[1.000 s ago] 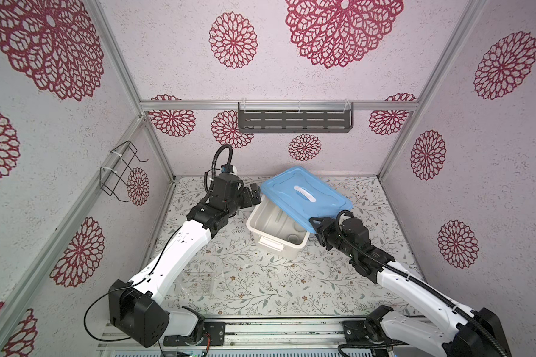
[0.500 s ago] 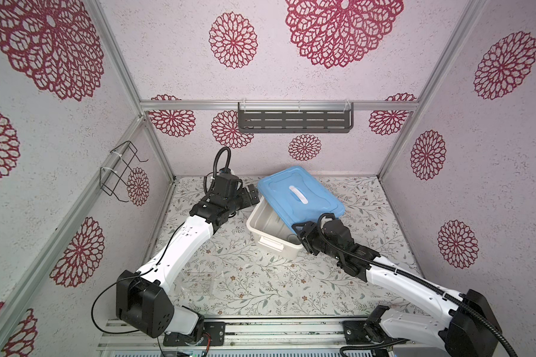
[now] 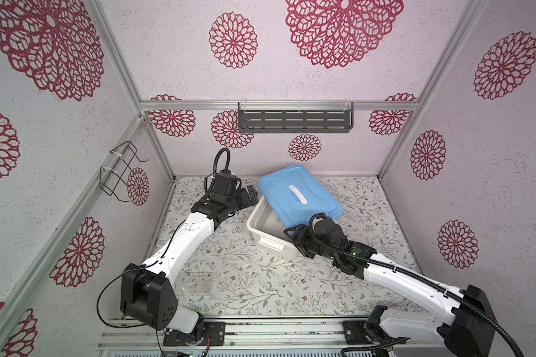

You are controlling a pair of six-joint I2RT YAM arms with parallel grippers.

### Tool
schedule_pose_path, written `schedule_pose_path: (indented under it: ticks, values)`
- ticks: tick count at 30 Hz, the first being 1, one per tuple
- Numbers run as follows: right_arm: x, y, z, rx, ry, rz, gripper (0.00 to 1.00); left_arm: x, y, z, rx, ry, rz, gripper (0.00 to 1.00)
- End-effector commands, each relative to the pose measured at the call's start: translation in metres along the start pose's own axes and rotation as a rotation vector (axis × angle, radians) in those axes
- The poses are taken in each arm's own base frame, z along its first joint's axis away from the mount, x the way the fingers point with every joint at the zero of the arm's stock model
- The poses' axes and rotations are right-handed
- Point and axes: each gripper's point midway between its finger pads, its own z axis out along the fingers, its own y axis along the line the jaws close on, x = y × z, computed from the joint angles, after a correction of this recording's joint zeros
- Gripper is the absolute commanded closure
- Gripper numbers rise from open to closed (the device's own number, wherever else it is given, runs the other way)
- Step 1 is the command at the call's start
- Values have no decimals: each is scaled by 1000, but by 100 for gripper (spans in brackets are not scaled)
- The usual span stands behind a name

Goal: Organize the chemistry lab equipment

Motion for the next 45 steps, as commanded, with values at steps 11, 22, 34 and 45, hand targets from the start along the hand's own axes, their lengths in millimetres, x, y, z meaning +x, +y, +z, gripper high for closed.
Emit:
schedule_pose_path:
  ticks: [11, 22, 34, 45]
  values:
    - [-35, 54, -22, 30, -22, -448, 42, -5, -2, 9, 12, 8, -8, 2]
    - [-184, 11, 5, 466, 16, -788, 42, 0, 6, -18, -36, 41, -7, 2]
    - [-196, 5, 70, 484, 169, -827, 49, 1, 12, -16, -49, 41, -9, 2]
    - [-180, -6, 83, 585, 195, -864, 55, -7, 26, -17, -77, 29, 0, 3]
